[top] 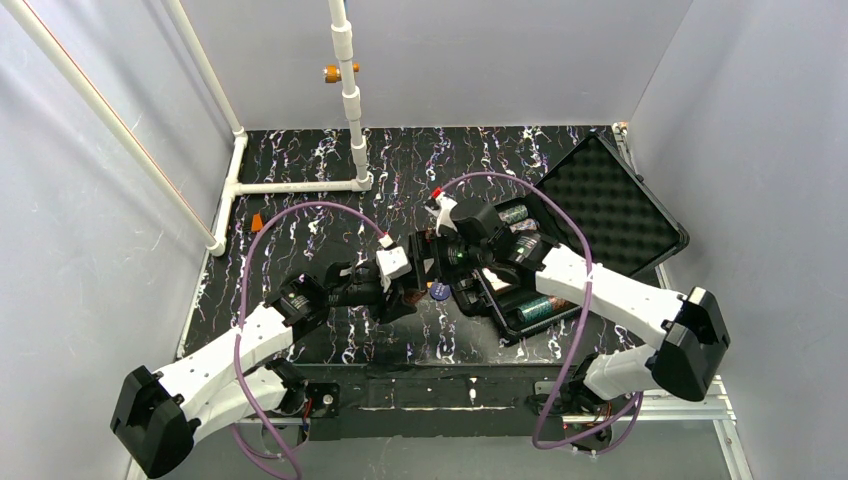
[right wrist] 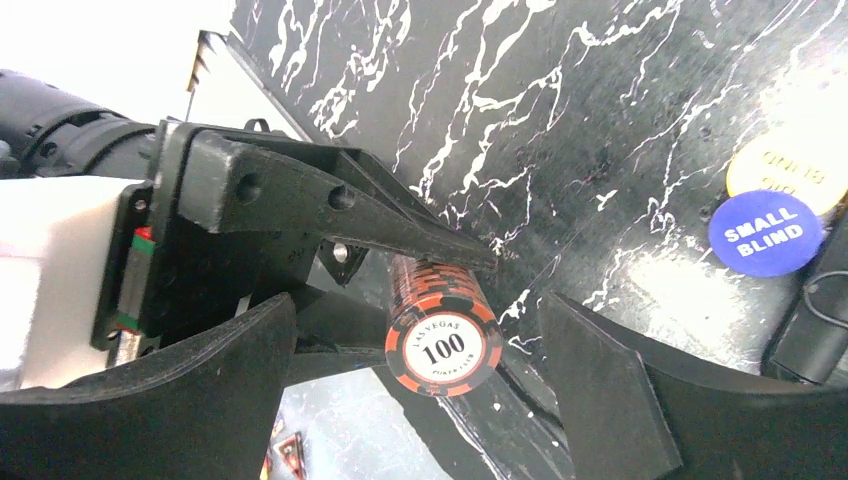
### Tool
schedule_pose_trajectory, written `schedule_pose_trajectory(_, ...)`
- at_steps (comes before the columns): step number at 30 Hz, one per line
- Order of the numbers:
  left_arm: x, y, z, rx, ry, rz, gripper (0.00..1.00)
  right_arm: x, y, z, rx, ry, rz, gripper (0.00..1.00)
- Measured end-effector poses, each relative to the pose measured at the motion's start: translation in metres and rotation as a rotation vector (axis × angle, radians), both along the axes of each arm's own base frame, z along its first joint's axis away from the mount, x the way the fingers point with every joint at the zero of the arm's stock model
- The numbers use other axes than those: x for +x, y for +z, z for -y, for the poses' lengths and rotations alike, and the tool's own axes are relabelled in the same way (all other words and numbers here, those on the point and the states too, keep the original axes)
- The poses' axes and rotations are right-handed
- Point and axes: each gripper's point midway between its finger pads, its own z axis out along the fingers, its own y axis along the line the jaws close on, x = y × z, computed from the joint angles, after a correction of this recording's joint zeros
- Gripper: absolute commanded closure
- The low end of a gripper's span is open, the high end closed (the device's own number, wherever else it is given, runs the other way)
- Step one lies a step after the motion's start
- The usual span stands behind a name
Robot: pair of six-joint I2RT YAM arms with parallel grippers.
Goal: Pack up texas hold em set
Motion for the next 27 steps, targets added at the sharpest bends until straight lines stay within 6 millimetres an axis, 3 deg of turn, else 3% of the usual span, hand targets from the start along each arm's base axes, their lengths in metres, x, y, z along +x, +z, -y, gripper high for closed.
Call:
schedule_pose_trajectory(5, 0.0, -0.004, -0.003, 0.017, 0.019, -0.014, 1.0, 0.015, 0.011, 0.011, -0.023, -0.092, 0.067, 0.02)
schedule_pose_trajectory(8, -0.001, -0.008, -0.005, 0.032, 0.028, -0.034, 1.0, 0.035, 0.02, 0.029, -0.079, -0.219, 0.141, 0.02)
schedule_pose_trajectory(16, 0.011, -0.009, -0.002, 0.068, 0.109, -0.1, 1.0, 0.078, 0.058, 0.106, -0.203, -0.578, 0.38, 0.02)
schedule_pose_trajectory(22, 0.028, -0.005, 0.012, 0.108, 0.203, -0.189, 1.0, 0.092, 0.099, 0.157, -0.223, -0.776, 0.541, 0.02)
schedule_pose_trajectory(27, 0.033, -0.009, 0.04, 0.157, 0.206, -0.236, 1.0, 0.098, 0.159, 0.181, -0.178, -0.871, 0.664, 0.02)
